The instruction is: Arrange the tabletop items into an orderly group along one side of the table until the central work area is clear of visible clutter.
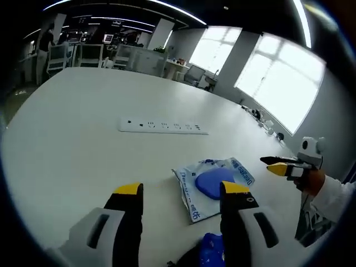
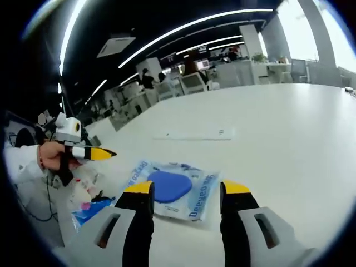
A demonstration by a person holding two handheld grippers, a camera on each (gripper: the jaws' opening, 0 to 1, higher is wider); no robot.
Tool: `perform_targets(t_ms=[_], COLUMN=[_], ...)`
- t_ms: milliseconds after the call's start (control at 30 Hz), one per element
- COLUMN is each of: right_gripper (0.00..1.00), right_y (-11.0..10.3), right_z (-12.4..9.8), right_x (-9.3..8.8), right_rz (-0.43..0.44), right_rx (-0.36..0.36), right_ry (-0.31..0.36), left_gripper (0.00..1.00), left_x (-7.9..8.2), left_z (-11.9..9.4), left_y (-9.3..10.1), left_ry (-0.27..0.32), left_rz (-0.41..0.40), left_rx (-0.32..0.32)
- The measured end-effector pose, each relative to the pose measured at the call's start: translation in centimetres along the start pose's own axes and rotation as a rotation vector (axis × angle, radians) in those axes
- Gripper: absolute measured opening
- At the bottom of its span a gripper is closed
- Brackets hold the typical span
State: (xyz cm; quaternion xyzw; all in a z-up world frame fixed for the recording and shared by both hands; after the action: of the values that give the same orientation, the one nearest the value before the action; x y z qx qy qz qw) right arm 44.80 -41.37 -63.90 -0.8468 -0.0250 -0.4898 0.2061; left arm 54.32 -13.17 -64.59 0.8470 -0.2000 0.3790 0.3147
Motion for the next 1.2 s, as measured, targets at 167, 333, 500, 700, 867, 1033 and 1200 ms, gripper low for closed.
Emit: perform_targets(t_ms=[167, 333, 500, 700, 867, 1033, 1200], right_gripper=[0.52, 0.57, 0.58, 0.6, 0.61, 0.61, 0.62], right_y=[-1.0, -2.0, -2.5, -3.3, -4.1, -4.6, -5.3], right_z=[-0.1, -0.6, -0.9, -1.4, -1.7, -2.0, -2.3], right_x=[0.0, 0.1, 0.2, 0.8, 1.0, 1.0, 0.9], right_rz=[-0.042, -0.079, -0.098, -0.122, -0.161, -0.176, -0.194], right_rx=[0.028, 0.053, 0.066, 0.084, 0.11, 0.125, 0.146], right_ry=[-0.021, -0.039, -0.048, -0.042, -0.047, -0.05, -0.058], left_gripper=[0.65, 0.71, 0.73, 0.75, 0.76, 0.78, 0.81], left_x=[-0.1, 0.4, 0.6, 0.7, 0.8, 1.1, 0.9], left_z=[-1.4, -2.8, -4.0, -5.8, -7.2, -8.7, -10.2], left_y=[0.2, 0.5, 0.6, 1.0, 1.5, 1.9, 2.0], left_ry=[0.004, 0.024, 0.026, 0.036, 0.056, 0.085, 0.088], left_rz=[0.002, -0.004, 0.007, 0.028, 0.029, 0.038, 0.054], left_rx=[-0.009, -0.026, -0.037, -0.038, -0.039, -0.037, -0.033])
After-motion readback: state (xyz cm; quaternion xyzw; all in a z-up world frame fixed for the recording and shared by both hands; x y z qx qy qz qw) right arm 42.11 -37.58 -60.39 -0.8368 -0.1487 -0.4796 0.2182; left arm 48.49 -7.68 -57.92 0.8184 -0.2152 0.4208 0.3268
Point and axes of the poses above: the point that each gripper's makers call its tool centre point, and the gripper's own axes: z roughly forward along the fingers, y roughly to its right, x roughly out of its top, the point moved 7 cm from there along -z, roughly backward along the fingers, and after that the axes turned 2 degrees about z, right-handed, at the moved point
